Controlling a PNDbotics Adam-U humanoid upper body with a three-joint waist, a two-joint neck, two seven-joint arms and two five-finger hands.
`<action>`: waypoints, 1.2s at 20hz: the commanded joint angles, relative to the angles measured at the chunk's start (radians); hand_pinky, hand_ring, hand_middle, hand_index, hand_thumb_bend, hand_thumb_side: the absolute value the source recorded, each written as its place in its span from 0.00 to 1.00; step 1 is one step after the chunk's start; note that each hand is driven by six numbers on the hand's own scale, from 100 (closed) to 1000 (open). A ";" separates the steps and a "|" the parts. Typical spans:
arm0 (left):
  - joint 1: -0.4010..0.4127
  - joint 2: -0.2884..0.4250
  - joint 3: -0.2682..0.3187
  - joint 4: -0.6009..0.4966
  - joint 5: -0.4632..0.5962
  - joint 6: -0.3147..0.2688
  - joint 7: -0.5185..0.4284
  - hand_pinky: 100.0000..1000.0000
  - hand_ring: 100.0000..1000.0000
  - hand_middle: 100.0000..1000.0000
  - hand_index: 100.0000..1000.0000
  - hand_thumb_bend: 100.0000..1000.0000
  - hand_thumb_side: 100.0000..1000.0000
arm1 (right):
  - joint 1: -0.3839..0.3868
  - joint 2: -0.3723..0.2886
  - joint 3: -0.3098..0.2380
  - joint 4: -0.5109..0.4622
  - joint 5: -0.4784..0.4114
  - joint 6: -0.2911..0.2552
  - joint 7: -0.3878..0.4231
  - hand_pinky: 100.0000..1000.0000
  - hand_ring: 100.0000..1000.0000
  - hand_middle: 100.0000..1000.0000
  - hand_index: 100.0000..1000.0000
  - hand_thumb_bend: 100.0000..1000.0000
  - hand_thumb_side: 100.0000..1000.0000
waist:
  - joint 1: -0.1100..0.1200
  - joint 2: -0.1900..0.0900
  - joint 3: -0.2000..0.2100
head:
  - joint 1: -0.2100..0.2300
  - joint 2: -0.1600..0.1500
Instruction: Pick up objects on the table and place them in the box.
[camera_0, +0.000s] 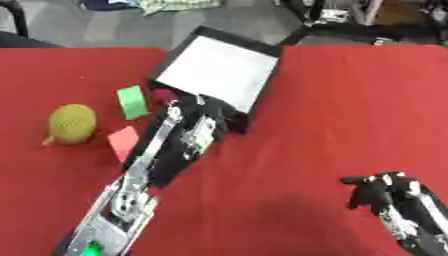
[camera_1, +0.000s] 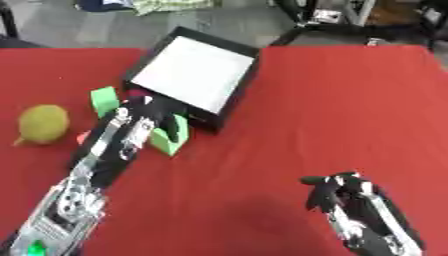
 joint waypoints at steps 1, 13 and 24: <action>-0.011 0.005 0.009 -0.021 -0.003 0.003 0.005 0.46 0.36 0.37 0.62 0.00 0.84 | 0.000 -0.007 0.000 -0.010 -0.028 0.006 -0.006 0.76 0.38 0.14 0.40 0.00 0.41 | -0.003 -0.016 0.000 | 0.002 -0.002; -0.014 0.004 0.000 -0.021 0.004 -0.003 -0.006 0.46 0.36 0.36 0.62 0.00 0.84 | 0.005 -0.007 -0.009 0.002 -0.101 0.083 -0.069 0.77 0.37 0.13 0.39 0.00 0.40 | -0.001 -0.014 -0.002 | -0.002 -0.002; -0.014 0.007 0.001 -0.021 -0.086 0.036 -0.056 0.46 0.37 0.37 0.63 0.00 0.81 | 0.003 -0.007 -0.002 0.006 -0.054 0.135 -0.157 0.77 0.37 0.13 0.39 0.00 0.50 | 0.000 -0.015 -0.003 | -0.007 -0.002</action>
